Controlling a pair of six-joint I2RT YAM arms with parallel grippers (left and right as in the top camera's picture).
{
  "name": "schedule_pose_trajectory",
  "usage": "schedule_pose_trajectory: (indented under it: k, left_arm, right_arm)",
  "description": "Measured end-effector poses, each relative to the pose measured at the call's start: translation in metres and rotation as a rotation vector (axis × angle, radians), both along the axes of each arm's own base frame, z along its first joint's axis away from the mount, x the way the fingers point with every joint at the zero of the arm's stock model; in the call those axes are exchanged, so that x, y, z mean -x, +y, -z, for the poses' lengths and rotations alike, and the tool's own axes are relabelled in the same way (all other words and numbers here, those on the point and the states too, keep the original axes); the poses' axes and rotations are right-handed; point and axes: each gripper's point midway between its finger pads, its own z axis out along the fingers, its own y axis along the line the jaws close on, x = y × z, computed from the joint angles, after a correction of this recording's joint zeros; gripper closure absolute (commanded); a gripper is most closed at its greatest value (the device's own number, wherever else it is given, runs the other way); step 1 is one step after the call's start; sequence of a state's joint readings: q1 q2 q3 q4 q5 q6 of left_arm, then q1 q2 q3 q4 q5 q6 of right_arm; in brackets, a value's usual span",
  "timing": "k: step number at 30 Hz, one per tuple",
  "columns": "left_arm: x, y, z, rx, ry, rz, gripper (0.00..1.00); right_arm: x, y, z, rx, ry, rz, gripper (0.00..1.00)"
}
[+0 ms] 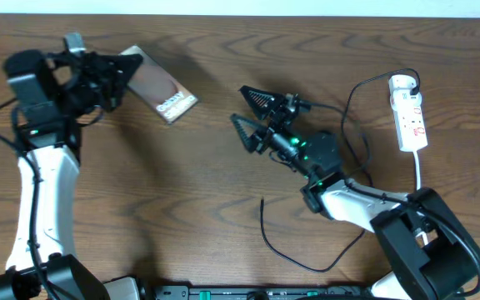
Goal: Plug charger to phone and switch on socket
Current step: 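Release the right gripper and carry the phone left with the left gripper, then lower the right gripper onto the black cable's USB-C plug and grasp it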
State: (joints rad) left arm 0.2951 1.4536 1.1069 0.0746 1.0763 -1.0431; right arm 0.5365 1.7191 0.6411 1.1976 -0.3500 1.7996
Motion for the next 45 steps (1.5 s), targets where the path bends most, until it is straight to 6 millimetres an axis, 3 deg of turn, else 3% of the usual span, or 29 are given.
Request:
schedule_pose_trajectory:
  k: [5,11,15,22,25,35,40,45]
  left_arm:
    - [0.02,-0.01,-0.029,0.011,-0.159,0.18,0.93]
    - [0.044,-0.028,-0.044,0.016,-0.252,0.364,0.93]
    - [0.051,-0.035,-0.046,0.021,-0.266,0.417,0.93]
    - [0.056,-0.044,-0.047,0.006,-0.303,0.464,0.93]
    - [0.056,-0.045,-0.047,-0.013,-0.332,0.47,0.93]
    - [0.048,-0.057,-0.029,-0.03,-0.362,0.517,0.93]
    - [0.04,-0.056,-0.014,-0.019,-0.34,0.518,0.93]
    - [0.038,-0.055,-0.011,-0.028,-0.351,0.52,0.93]
  right_arm:
    - [-0.01,-0.026,0.037,0.199,-0.012,-0.078,0.01]
    - [-0.006,-0.04,0.085,0.434,0.104,-0.258,0.01]
    - [0.007,-0.04,0.092,0.601,0.175,-0.378,0.01]
    - [0.021,-0.054,0.059,0.992,0.131,-0.442,0.01]
    - [0.033,-0.058,0.056,1.146,0.109,-0.457,0.01]
    - [0.089,-0.054,0.087,1.469,0.125,-0.573,0.01]
    - [0.11,-0.054,0.11,1.554,0.178,-0.566,0.13]
    - [0.131,-0.06,0.143,1.583,0.262,-0.54,0.16]
